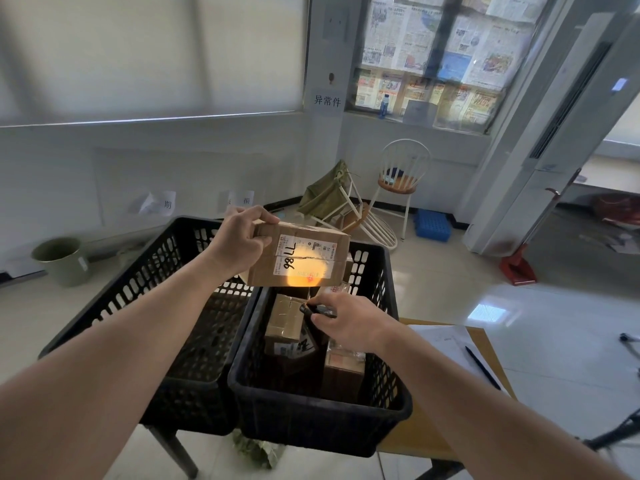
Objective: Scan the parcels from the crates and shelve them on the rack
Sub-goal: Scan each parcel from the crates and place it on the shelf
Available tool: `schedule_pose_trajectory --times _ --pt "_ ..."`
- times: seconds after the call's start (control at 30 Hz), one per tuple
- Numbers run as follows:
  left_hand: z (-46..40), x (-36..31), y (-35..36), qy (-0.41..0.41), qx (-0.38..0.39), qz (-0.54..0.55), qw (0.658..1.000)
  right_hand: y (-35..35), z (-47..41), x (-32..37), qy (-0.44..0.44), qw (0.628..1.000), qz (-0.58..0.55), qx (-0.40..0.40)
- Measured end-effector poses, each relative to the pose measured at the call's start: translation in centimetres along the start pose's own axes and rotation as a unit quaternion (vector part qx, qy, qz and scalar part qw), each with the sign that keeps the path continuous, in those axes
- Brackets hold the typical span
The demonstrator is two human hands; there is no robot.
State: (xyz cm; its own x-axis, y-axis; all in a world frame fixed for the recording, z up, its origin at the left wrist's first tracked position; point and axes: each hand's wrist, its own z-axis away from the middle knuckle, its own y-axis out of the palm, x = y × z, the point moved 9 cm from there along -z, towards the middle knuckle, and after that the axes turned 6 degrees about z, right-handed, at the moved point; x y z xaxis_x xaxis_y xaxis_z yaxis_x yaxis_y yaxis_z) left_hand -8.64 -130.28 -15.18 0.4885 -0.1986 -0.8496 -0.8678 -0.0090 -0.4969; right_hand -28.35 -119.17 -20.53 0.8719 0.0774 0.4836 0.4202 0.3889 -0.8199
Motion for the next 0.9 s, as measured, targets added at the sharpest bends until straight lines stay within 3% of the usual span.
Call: schedule_pose_trajectory --times 0.5,0.67,0.83,0.9 --pt "0.3 -1.7 3.0 -0.019 -0.014 -0.001 1.0 -1.3 0.1 -4.0 -0.011 1.0 0.009 -0.019" --pt "1.7 -2.3 3.6 -0.042 -0.092 0.112 0.989 -2.4 -0.3 -8.1 0.008 0.987 -0.146 -0.069" --pt "4.3 -2.5 5.0 -0.105 -0.123 0.312 0.936 -5.5 -0.9 -10.5 0.021 0.928 -0.322 -0.188" --pt "5.7 -2.8 5.5 -0.12 -0.123 0.341 0.924 -6.7 -1.2 -10.4 0.028 0.899 -0.383 -0.209"
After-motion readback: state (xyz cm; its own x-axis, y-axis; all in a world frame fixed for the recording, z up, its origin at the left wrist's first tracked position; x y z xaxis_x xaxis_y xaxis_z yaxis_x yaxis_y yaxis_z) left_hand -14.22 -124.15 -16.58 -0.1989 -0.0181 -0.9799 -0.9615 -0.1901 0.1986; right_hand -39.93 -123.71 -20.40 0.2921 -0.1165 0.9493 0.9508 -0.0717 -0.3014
